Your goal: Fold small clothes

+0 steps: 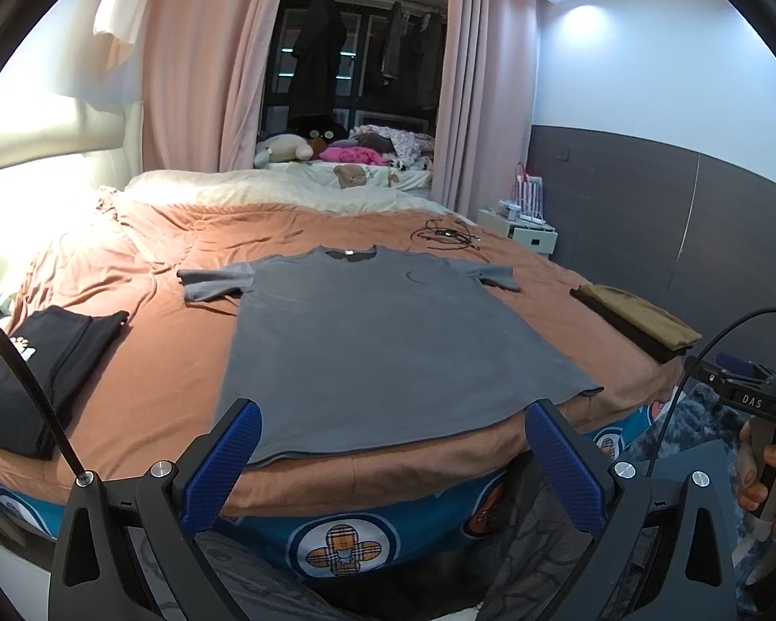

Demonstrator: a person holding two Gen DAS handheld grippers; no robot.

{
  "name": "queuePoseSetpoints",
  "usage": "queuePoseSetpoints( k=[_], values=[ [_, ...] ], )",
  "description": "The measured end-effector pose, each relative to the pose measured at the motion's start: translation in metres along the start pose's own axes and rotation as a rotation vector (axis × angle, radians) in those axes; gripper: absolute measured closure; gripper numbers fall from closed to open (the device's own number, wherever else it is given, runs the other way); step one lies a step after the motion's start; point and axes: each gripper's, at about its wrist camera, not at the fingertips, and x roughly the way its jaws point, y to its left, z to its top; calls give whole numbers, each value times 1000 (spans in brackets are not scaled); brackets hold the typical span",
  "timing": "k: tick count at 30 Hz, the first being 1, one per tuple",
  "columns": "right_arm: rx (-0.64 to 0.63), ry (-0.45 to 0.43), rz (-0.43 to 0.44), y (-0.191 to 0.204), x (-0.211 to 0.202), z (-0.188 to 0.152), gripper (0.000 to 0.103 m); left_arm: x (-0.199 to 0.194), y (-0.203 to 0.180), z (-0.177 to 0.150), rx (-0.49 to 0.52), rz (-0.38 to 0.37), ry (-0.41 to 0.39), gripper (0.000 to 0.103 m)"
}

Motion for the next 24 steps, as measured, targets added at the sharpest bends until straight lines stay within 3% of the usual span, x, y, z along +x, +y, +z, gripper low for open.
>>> queuePoseSetpoints(
  k=[12, 24],
  values=[
    [-13, -5, 38, 3, 10, 16, 0, 3, 17, -2, -47, 37, 11, 0],
    [-15, 24, 78, 5, 62, 45, 0, 39, 39, 16, -54, 85, 39, 1]
  ],
)
